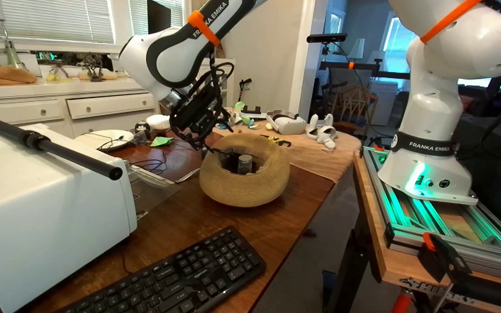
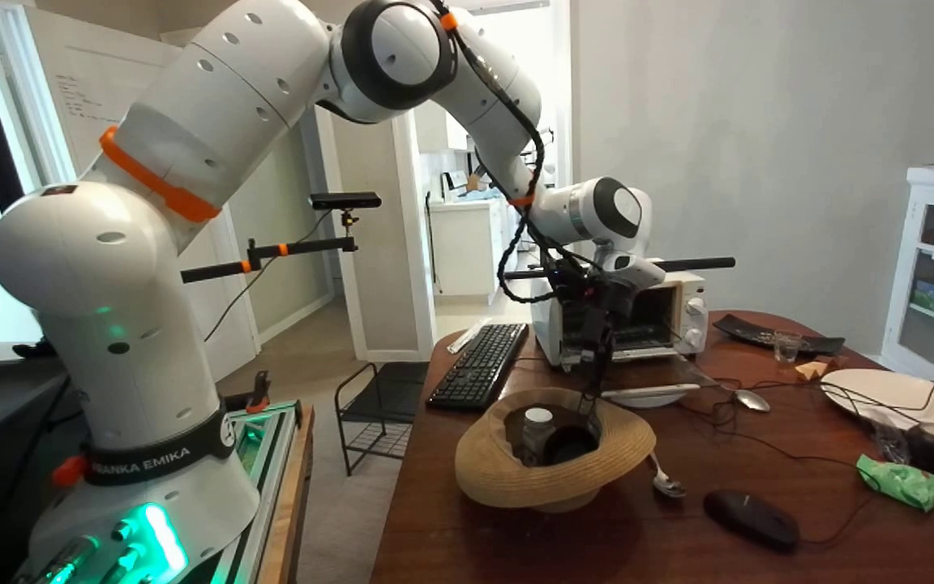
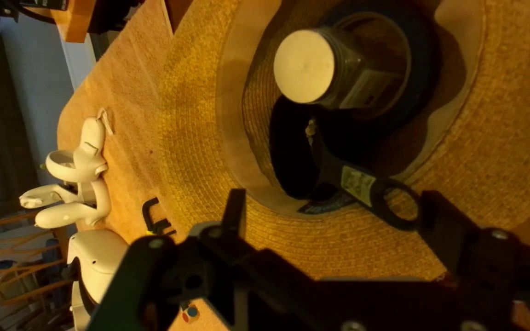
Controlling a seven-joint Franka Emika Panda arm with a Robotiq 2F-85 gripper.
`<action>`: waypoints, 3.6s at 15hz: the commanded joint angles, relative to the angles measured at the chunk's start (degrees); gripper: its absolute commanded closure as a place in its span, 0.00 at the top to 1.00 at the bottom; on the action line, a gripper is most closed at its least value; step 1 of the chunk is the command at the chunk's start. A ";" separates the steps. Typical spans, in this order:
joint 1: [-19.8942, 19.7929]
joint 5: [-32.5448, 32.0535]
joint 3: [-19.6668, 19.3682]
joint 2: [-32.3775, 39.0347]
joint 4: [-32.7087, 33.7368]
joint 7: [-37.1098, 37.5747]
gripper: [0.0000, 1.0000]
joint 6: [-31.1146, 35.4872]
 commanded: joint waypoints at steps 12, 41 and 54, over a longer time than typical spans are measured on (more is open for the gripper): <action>-1.92 2.65 -0.23 -3.91 -8.49 -2.60 0.97 0.46; 6.21 -10.18 -0.50 -3.65 -2.81 -6.18 0.01 -7.89; 5.38 -23.13 9.10 -28.34 -20.10 -18.26 0.01 1.75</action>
